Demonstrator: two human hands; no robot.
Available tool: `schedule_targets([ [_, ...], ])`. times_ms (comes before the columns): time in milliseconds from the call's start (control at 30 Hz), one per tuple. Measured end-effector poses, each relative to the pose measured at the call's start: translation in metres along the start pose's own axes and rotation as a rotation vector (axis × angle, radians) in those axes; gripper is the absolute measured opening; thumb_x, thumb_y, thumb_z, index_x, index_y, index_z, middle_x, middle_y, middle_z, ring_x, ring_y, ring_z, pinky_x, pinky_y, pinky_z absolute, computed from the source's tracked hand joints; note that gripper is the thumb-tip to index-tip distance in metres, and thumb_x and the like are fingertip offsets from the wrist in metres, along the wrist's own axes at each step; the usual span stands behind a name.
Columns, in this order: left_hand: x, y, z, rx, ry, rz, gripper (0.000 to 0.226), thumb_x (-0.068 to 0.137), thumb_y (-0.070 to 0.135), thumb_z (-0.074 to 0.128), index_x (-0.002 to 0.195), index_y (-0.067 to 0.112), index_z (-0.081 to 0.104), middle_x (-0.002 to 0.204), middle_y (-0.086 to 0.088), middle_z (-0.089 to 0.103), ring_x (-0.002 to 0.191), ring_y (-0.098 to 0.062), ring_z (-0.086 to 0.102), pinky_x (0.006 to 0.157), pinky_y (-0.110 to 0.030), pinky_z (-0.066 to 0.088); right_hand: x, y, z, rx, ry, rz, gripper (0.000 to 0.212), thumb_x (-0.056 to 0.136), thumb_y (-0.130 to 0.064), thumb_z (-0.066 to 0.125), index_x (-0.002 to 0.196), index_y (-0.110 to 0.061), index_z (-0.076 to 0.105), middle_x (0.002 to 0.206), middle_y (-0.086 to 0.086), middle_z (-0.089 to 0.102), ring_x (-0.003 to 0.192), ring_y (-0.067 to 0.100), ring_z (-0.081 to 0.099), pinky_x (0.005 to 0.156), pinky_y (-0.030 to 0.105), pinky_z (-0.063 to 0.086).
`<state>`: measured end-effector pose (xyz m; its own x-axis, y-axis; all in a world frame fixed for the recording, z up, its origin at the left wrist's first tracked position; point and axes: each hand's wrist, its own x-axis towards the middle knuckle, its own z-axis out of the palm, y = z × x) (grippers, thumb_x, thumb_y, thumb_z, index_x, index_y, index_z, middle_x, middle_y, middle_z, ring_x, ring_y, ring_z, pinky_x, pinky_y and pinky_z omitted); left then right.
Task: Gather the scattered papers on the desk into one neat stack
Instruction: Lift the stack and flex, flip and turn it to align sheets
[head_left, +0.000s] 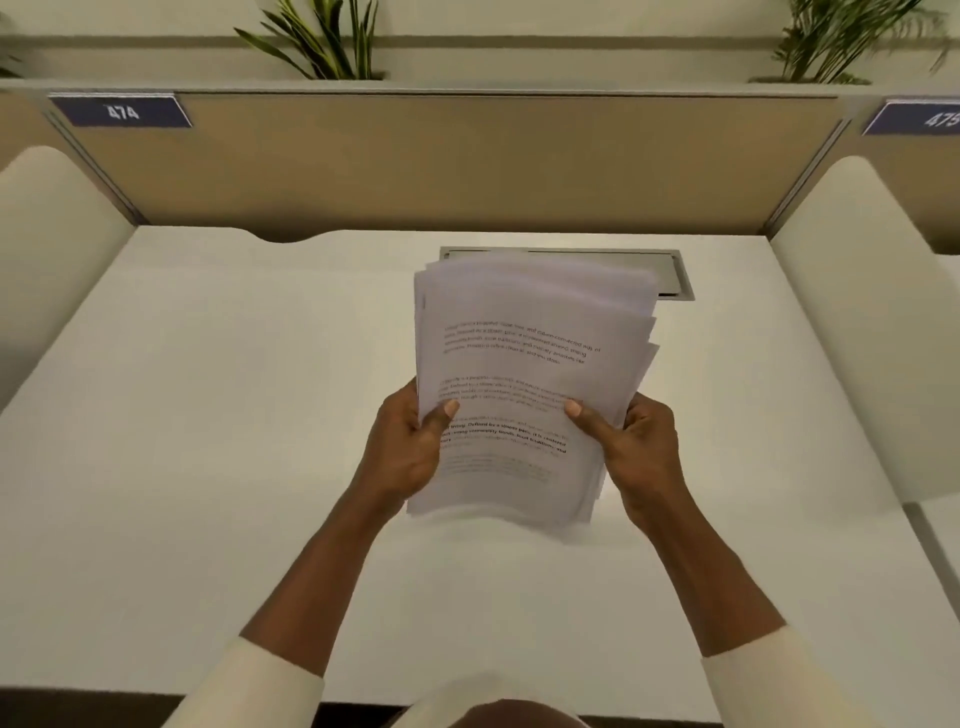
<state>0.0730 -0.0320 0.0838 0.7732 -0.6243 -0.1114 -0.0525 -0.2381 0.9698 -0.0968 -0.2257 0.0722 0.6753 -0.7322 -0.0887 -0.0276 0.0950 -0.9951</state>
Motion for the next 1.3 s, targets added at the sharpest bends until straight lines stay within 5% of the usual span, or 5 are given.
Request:
schedule_targets([
  [167,0.003,0.001,0.003,-0.160,0.248,-0.011,0.017,0.105,0.014,0.069,0.111,0.026,0.080,0.105,0.009,0.085,0.098,-0.014,0.080,0.083,-0.036,0.063,0.013,-0.015,0.013,-0.073,0.015,-0.121,0.023,0.089,-0.021,0.089,0.083,-0.043,0.085,0.092,-0.015,0.086,0.081,0.007,0.081,0.073,0.024,0.067],
  [767,0.021,0.001,0.012,-0.207,0.292,-0.028,0.029,0.099,0.012,0.075,0.120,0.031,0.073,0.107,0.018,0.082,0.106,-0.014,0.076,0.078,-0.014,0.061,0.023,0.010,0.035,-0.061,0.158,-0.069,0.046,0.083,-0.004,0.092,0.084,-0.049,0.082,0.086,-0.023,0.083,0.084,0.002,0.080,0.065,0.018,0.064],
  [867,0.022,0.018,0.009,-0.227,0.289,0.071,0.055,0.081,0.023,0.086,0.132,0.029,0.064,0.118,0.009,0.077,0.113,-0.013,0.072,0.086,-0.022,0.062,0.026,-0.008,0.033,-0.105,0.194,-0.124,0.045,0.074,-0.021,0.100,0.087,-0.059,0.080,0.087,-0.027,0.081,0.086,0.000,0.078,0.070,0.017,0.063],
  [1133,0.030,0.057,0.018,-0.364,0.378,0.091,0.078,0.077,0.087,0.066,0.115,0.020,0.070,0.109,-0.001,0.083,0.112,-0.026,0.072,0.096,-0.040,0.054,0.024,-0.034,0.033,-0.049,0.293,-0.243,0.054,0.075,-0.065,0.086,0.113,-0.029,0.074,0.110,-0.008,0.082,0.108,0.015,0.075,0.087,0.027,0.059],
  [1300,0.039,0.064,0.026,-0.332,0.447,0.005,0.046,0.081,0.068,0.077,0.094,0.024,0.073,0.095,-0.002,0.083,0.101,-0.037,0.075,0.081,-0.049,0.059,0.027,-0.049,0.057,0.022,0.427,-0.227,0.037,0.086,-0.063,0.073,0.097,-0.028,0.072,0.104,-0.008,0.080,0.094,0.015,0.073,0.072,0.022,0.054],
])
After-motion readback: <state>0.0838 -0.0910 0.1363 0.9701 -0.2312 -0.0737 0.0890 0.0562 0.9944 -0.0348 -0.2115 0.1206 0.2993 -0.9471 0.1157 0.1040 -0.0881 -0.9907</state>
